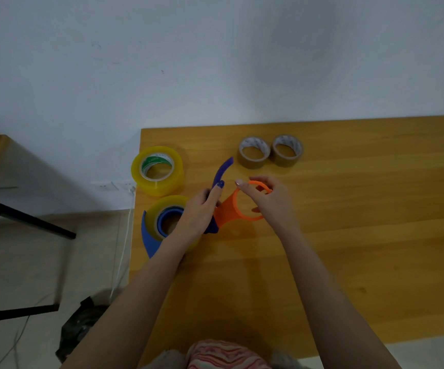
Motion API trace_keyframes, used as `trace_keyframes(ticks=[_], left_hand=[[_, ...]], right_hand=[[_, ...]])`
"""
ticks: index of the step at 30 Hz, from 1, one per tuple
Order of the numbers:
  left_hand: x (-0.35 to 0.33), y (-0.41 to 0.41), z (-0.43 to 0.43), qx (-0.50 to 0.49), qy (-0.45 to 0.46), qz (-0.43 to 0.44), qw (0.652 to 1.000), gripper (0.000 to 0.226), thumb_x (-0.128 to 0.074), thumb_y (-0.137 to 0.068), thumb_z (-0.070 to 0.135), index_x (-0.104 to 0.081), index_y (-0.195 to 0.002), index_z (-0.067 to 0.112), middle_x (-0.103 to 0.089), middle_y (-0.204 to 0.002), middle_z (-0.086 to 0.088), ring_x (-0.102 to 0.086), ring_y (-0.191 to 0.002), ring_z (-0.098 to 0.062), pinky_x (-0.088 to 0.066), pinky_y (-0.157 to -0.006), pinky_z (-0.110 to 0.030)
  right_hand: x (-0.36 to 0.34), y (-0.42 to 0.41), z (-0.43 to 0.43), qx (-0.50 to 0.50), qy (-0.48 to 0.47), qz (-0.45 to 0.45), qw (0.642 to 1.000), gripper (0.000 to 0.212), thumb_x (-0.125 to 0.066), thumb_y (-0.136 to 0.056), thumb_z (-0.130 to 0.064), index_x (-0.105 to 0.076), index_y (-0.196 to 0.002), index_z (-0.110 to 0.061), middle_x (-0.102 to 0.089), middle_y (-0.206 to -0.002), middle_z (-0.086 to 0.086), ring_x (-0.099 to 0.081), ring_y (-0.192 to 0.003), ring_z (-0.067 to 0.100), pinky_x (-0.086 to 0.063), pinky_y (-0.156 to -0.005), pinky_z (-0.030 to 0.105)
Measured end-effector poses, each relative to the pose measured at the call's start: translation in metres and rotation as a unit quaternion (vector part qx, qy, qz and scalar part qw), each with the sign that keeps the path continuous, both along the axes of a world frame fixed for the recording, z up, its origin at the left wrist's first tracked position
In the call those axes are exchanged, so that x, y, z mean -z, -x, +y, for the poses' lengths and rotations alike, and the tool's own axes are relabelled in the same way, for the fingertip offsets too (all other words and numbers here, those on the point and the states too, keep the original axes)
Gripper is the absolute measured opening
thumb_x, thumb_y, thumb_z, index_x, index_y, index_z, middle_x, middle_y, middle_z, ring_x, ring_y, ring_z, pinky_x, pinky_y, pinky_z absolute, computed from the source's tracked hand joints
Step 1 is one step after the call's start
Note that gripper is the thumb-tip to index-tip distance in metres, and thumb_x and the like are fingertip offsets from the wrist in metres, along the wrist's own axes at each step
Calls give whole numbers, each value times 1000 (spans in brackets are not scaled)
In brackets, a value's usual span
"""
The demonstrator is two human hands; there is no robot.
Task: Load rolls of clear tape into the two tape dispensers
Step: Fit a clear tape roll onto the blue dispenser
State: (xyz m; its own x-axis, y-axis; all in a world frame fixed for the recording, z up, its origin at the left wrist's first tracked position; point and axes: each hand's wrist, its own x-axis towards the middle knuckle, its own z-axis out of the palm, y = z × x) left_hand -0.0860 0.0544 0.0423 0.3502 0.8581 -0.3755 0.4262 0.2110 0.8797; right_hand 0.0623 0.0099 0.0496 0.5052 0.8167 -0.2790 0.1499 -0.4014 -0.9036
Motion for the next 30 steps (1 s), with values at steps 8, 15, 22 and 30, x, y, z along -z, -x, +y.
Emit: trace_keyframes(ticks=[8, 15, 22, 30], left_hand=[[-12, 56, 26, -136, -96, 21, 986, 42, -37, -98, 40, -59, -97, 4, -55, -82, -13, -49, -65, -21, -39, -57, -30], [-7, 113, 55, -231, -122, 55, 964, 39, -37, -98, 39, -57, -95, 6, -59, -82, -8, -50, -64, -8, -38, -58, -23], [-2, 138, 53, -267, -85, 27, 960, 29, -37, -98, 36, -55, -89, 15, -54, -74, 1, -53, -64, -17, -48, -60, -35], [12, 172, 45, -286, -47, 18, 957, 36, -35, -97, 42, -52, -103, 11, -56, -80, -10, -57, -65, -21, -50, -57, -32]], right_hand=[[-10, 45, 65, -110, -19, 57, 992, 42, -48, -92, -53, -66, -105, -16, -66, -90, 0, -63, -83, 14, -56, -71, 34], [20, 81, 134, -139, 94, -49, 985, 42, -45, -97, -38, -54, -67, -9, -55, -69, 10, -55, -67, 25, -49, -70, 44], [60, 109, 175, -202, 190, -120, 953, 52, -51, -94, -44, -35, -53, -14, -40, -59, 3, -36, -53, 16, -25, -45, 28], [80, 123, 187, -127, 183, -219, 950, 48, -63, -88, -30, -29, -56, -18, -35, -56, -1, -32, -45, 10, -23, -38, 23]])
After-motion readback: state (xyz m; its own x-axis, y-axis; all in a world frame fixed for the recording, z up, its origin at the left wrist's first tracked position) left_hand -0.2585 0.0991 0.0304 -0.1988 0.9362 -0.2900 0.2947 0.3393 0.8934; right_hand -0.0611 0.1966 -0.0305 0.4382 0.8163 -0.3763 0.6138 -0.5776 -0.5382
